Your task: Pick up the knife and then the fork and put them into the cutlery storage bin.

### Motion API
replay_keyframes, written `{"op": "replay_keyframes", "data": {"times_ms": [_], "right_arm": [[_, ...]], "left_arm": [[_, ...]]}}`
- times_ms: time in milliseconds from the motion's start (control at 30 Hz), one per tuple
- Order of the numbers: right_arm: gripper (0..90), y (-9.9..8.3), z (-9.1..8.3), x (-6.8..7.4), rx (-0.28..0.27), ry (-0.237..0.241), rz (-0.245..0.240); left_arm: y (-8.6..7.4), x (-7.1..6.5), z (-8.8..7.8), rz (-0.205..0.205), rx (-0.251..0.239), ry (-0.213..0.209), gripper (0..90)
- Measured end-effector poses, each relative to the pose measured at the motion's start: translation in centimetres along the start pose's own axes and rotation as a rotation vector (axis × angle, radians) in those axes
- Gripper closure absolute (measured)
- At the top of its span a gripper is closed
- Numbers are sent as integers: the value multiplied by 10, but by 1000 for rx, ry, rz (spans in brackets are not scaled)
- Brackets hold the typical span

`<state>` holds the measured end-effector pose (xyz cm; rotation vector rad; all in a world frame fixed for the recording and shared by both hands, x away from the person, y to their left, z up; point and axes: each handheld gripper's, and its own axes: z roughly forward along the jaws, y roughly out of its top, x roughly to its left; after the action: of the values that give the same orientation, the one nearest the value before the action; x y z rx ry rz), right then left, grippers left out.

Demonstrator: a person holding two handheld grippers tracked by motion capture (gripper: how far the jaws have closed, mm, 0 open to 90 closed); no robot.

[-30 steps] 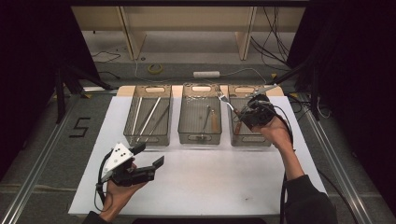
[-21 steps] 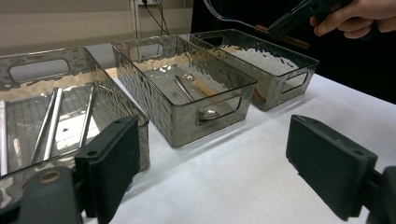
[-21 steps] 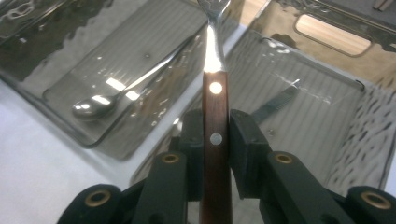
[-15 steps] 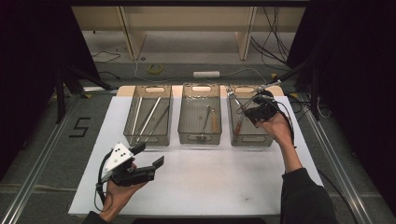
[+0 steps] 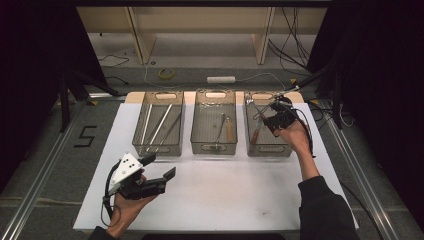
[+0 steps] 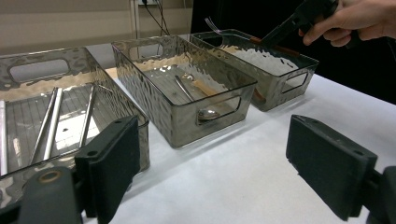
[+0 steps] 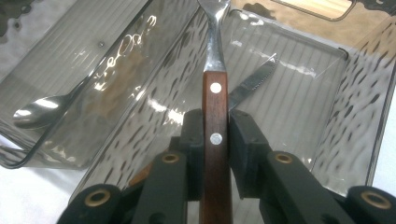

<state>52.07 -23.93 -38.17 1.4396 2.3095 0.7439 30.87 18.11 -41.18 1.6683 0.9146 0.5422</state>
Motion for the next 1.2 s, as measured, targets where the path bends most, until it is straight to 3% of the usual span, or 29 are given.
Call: {"op": "replay_keyframes", "data": {"times_ms": [800,933,967,1033,1200], "right_arm": [[771,1,14,-8,39,-56,62],[765,0,19,-8,58,-42,82],[756,0,20,-8,70,-36,82],[631,1,22,-6,87,-23,76],[509,1,14,-2,47,-9,62]], "left_arm": [[0,0,0,-2,0,0,174],[0,0,0,-3,-1,-1,174],[0,0,-1,-4,-2,-1,174],[0,0,-1,-4,-2,-1,174],[0,0,-1,-3,-2,0,174]]}}
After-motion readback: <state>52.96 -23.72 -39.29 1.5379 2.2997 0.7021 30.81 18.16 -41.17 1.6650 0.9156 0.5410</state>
